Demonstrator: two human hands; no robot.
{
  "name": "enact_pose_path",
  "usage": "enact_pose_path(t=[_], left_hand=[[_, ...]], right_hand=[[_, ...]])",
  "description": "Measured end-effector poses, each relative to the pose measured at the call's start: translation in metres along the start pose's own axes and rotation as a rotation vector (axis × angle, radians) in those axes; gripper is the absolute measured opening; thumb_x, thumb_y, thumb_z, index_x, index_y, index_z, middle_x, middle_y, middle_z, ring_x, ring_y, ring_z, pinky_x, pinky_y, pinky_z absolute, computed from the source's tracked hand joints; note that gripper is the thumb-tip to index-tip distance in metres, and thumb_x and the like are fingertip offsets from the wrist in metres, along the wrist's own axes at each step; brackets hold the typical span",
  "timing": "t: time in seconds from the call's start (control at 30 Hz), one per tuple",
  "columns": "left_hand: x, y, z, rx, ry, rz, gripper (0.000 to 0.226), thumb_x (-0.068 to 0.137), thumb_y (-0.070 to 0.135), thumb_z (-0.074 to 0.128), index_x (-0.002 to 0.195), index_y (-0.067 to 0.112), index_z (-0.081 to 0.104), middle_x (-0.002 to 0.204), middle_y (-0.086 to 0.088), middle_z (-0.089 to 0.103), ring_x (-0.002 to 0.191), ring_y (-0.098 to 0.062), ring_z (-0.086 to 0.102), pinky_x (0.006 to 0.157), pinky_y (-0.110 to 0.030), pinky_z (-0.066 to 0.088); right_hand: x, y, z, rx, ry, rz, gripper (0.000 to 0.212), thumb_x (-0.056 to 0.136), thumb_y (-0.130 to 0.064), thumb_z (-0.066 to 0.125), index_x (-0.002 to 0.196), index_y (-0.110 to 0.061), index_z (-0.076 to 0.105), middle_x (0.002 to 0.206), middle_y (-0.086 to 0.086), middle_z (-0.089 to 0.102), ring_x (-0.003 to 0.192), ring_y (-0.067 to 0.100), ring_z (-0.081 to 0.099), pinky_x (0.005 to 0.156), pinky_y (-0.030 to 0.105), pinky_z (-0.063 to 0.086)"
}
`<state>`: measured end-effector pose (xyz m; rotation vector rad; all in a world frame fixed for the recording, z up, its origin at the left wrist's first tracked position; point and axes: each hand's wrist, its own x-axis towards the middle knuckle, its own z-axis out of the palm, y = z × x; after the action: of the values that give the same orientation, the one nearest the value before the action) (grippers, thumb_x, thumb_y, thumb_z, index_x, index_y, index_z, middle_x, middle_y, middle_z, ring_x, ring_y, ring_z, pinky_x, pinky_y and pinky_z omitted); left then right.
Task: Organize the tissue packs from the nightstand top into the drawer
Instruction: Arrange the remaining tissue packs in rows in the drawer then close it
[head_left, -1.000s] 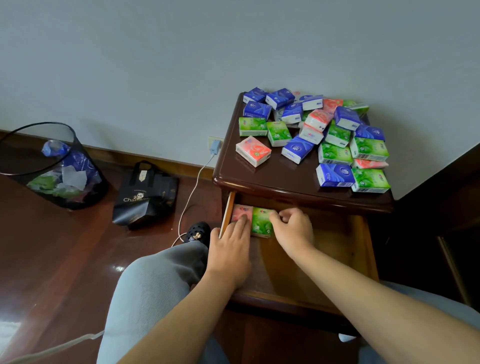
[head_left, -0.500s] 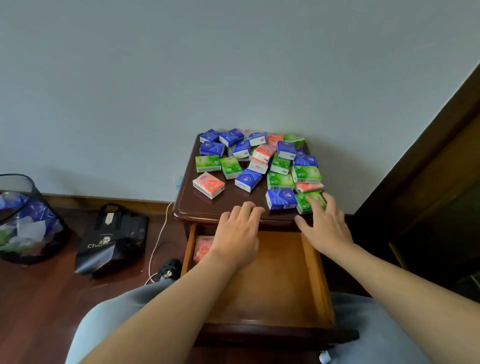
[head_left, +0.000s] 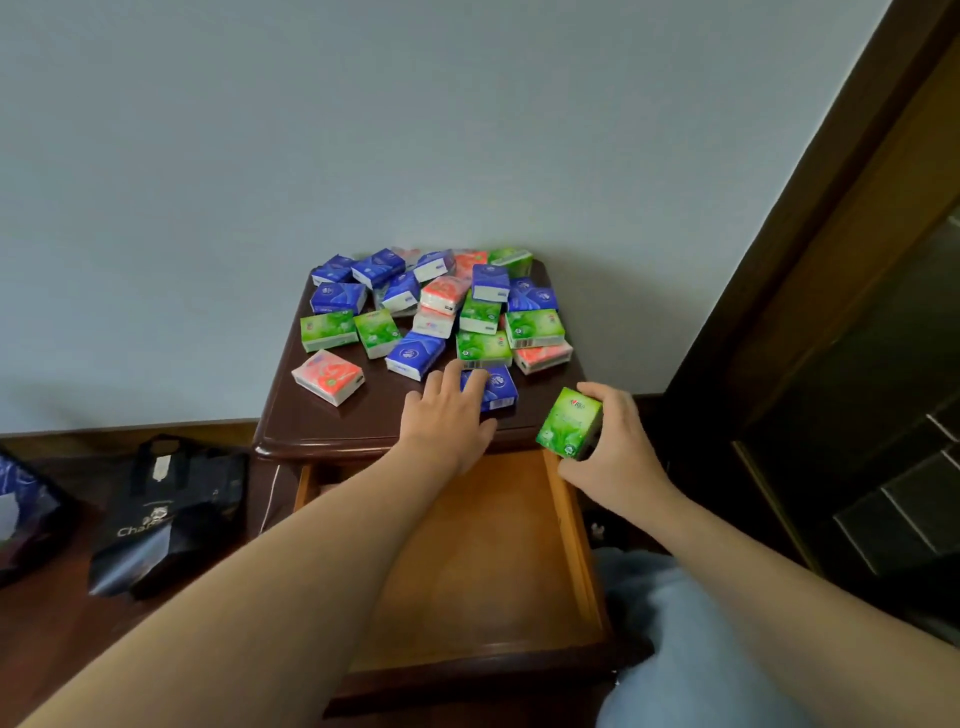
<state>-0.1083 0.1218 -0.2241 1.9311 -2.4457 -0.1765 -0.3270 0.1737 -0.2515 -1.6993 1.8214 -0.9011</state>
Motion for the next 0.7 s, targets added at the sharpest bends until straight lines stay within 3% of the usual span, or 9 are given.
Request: enact_pose_path(t=[0.07,0.2,0.3,0.37,0.43,0.5,0.57,0.63,0.7], left_hand=[[0.0,0.001,0.004,-0.035,0.06,-0.001,0.061,0.098,0.053,0.058,0.146,0.024,0.034,0.155,-0.005,0.037,0.14,-0.03,0.04,0.104,-0.049,0.045],[-0.014,-0.001,0.008,-0.137,0.112,0.003,0.042,0.098,0.047,0.062,0.127,0.024,0.04,0.133,-0.001,0.056,0.126,-0.025,0.05,0.099,-0.042,0.045],[-0.043,-0.016,0.018,-0.234,0.264,0.073,0.048,0.095,0.04,0.068,0.132,0.021,0.043,0.13,-0.001,0.054,0.119,-0.024,0.052,0.095,-0.038,0.046],[-0.068,-0.034,0.028,-0.343,0.332,0.06,0.061,0.091,0.033,0.074,0.14,0.019,0.042,0.135,-0.001,0.051,0.121,-0.02,0.052,0.098,-0.036,0.05],[-0.098,-0.056,0.039,-0.523,0.375,-0.07,0.074,0.086,0.021,0.08,0.145,0.025,0.036,0.138,0.0,0.045,0.125,-0.015,0.051,0.097,-0.033,0.054],[-0.129,-0.081,0.051,-0.702,0.449,-0.281,0.084,0.082,0.01,0.083,0.146,0.032,0.033,0.138,0.001,0.038,0.121,-0.014,0.052,0.089,-0.02,0.054],[-0.154,-0.094,0.061,-0.788,0.523,-0.436,0.082,0.08,0.009,0.085,0.145,0.029,0.039,0.132,0.003,0.035,0.113,-0.014,0.052,0.08,-0.005,0.043],[-0.175,-0.103,0.07,-0.84,0.552,-0.544,0.072,0.081,0.012,0.086,0.14,0.024,0.045,0.127,0.006,0.035,0.108,-0.012,0.053,0.078,-0.002,0.037],[-0.192,-0.107,0.073,-0.935,0.57,-0.628,0.063,0.082,0.022,0.087,0.132,0.023,0.048,0.122,0.008,0.045,0.105,-0.01,0.056,0.08,-0.009,0.04]], right_hand=[[-0.004,0.002,-0.008,0.119,-0.05,0.032,0.094,0.068,0.0,0.089,0.142,-0.035,0.044,0.133,-0.012,0.035,0.113,0.001,0.051,0.074,0.004,0.049],[-0.014,-0.011,-0.012,0.32,-0.147,0.2,0.091,0.07,0.014,0.082,0.129,-0.048,0.05,0.135,-0.008,0.039,0.112,0.013,0.057,0.073,0.021,0.06],[-0.023,-0.026,-0.009,0.653,-0.306,0.377,0.093,0.072,0.028,0.07,0.123,-0.049,0.059,0.131,0.001,0.057,0.112,0.026,0.068,0.078,0.037,0.065],[-0.029,-0.035,-0.001,0.796,-0.405,0.469,0.092,0.072,0.033,0.059,0.125,-0.043,0.062,0.132,0.008,0.058,0.116,0.034,0.067,0.083,0.044,0.064],[-0.038,-0.046,0.014,0.886,-0.464,0.512,0.082,0.077,0.029,0.059,0.128,-0.035,0.062,0.134,0.015,0.057,0.12,0.039,0.064,0.086,0.046,0.062],[-0.049,-0.06,0.037,0.959,-0.523,0.547,0.064,0.084,0.016,0.069,0.128,-0.03,0.065,0.133,0.017,0.061,0.117,0.04,0.067,0.085,0.047,0.062],[-0.06,-0.065,0.058,0.898,-0.55,0.552,0.043,0.088,-0.001,0.078,0.12,-0.029,0.072,0.126,0.013,0.069,0.107,0.035,0.075,0.081,0.048,0.063],[-0.072,-0.072,0.084,0.751,-0.553,0.563,0.031,0.089,-0.017,0.083,0.115,-0.031,0.074,0.119,0.008,0.074,0.097,0.027,0.079,0.076,0.046,0.064],[-0.084,-0.082,0.113,0.648,-0.531,0.624,0.036,0.087,-0.03,0.085,0.119,-0.027,0.07,0.116,0.005,0.076,0.096,0.024,0.078,0.07,0.041,0.064]])
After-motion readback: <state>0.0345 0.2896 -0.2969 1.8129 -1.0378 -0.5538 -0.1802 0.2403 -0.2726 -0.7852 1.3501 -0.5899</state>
